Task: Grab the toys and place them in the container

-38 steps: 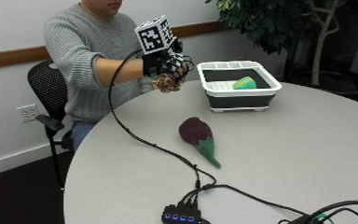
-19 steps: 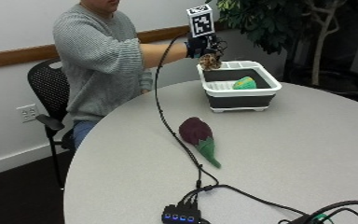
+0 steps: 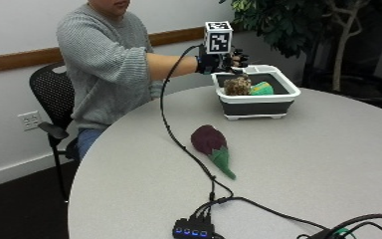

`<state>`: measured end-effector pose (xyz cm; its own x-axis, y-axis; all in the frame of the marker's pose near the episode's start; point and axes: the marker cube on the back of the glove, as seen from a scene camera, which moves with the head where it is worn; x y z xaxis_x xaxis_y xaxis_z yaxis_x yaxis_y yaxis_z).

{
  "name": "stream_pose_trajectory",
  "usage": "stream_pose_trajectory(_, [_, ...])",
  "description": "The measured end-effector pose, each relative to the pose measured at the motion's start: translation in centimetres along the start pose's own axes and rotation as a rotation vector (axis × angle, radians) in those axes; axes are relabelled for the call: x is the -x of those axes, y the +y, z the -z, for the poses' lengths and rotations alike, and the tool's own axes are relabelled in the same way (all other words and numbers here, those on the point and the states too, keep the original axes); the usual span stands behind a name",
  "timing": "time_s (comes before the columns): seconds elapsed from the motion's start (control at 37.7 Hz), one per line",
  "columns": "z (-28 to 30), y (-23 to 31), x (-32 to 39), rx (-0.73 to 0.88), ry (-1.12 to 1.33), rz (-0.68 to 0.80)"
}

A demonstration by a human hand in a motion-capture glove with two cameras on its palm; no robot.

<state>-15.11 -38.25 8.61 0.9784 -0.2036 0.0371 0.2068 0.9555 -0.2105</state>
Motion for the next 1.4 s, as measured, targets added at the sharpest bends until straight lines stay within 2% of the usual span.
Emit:
stream_pose_trajectory(0.26, [-0.2,3.0,-5.7,0.032,0.031,-0.075])
stream_pose_trajectory(0.37, [0.5,6.8,-11.8,0.041,0.077,-0.18])
stream_pose_trajectory(0.48, [1.8,10.3,-18.2,0.026,0.075,-0.35])
stream_pose_trajectory(0.58, [2.4,12.1,-22.0,0.015,0.048,-0.447])
stream_pose_trajectory(0.77, [-0.5,11.3,-23.2,0.076,0.041,-0.48])
stream_pose_trajectory(0.98, [-9.5,9.9,-25.6,0.253,-0.01,-0.614])
stream_pose_trajectory(1.09, [-12.2,9.4,-24.9,0.205,-0.03,-0.602])
stream_pose_trajectory(1.27, [-11.8,9.0,-25.3,0.201,0.048,-0.611])
stream_pose_trajectory(1.4, [-11.6,9.2,-25.2,0.108,0.083,-0.61])
